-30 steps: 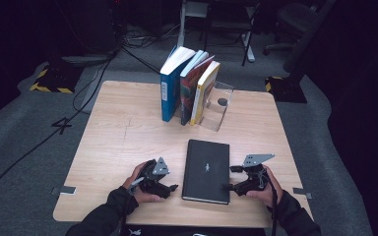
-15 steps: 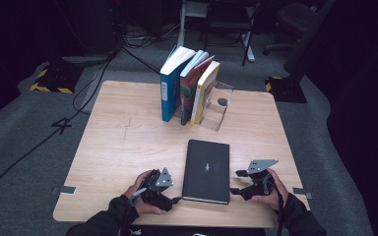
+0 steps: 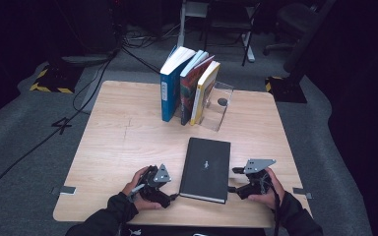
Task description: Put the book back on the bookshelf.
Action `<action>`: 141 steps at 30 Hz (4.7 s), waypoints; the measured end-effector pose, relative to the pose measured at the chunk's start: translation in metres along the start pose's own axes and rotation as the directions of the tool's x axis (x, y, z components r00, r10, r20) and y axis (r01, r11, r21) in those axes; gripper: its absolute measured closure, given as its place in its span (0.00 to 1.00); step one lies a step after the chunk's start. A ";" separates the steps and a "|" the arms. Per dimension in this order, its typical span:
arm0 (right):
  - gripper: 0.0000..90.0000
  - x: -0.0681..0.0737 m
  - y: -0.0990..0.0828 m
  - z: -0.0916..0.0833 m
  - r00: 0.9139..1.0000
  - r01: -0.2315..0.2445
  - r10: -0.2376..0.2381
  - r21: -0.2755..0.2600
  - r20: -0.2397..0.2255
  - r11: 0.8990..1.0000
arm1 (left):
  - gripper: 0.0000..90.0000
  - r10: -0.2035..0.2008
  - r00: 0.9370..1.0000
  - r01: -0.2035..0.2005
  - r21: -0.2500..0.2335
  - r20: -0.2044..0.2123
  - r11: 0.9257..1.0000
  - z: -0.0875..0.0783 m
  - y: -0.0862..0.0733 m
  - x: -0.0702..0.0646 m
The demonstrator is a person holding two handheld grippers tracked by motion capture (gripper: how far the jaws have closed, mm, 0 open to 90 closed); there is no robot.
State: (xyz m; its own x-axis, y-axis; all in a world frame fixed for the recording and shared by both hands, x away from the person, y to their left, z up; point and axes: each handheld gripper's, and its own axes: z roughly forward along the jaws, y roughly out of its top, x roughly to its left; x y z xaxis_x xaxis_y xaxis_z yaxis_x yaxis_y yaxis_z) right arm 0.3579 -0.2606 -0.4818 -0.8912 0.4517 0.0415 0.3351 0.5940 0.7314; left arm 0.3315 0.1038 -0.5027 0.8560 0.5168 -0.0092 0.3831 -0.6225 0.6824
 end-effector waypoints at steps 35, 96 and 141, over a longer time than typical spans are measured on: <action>0.27 0.022 0.054 0.009 0.999 0.013 -0.007 -0.172 0.036 0.985 | 0.19 0.106 0.994 -0.108 -0.063 -0.029 0.992 -0.006 0.033 -0.032; 0.35 -0.014 0.044 -0.002 0.984 -0.020 0.045 -0.142 0.171 0.990 | 0.65 0.055 0.995 -0.077 -0.292 -0.084 0.953 -0.022 0.050 -0.008; 0.32 -0.036 0.067 0.004 0.986 0.055 -0.011 -0.258 0.167 0.965 | 0.76 0.110 0.991 -0.081 -0.311 0.079 0.947 -0.040 0.036 0.019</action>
State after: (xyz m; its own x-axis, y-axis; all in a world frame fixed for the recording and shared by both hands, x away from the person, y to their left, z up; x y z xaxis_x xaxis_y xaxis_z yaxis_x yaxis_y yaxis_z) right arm 0.4140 -0.2341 -0.4369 -0.8316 0.5495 -0.0806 0.1959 0.4259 0.8833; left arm 0.3478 0.1150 -0.4490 0.9179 0.3966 0.0082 0.1859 -0.4483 0.8743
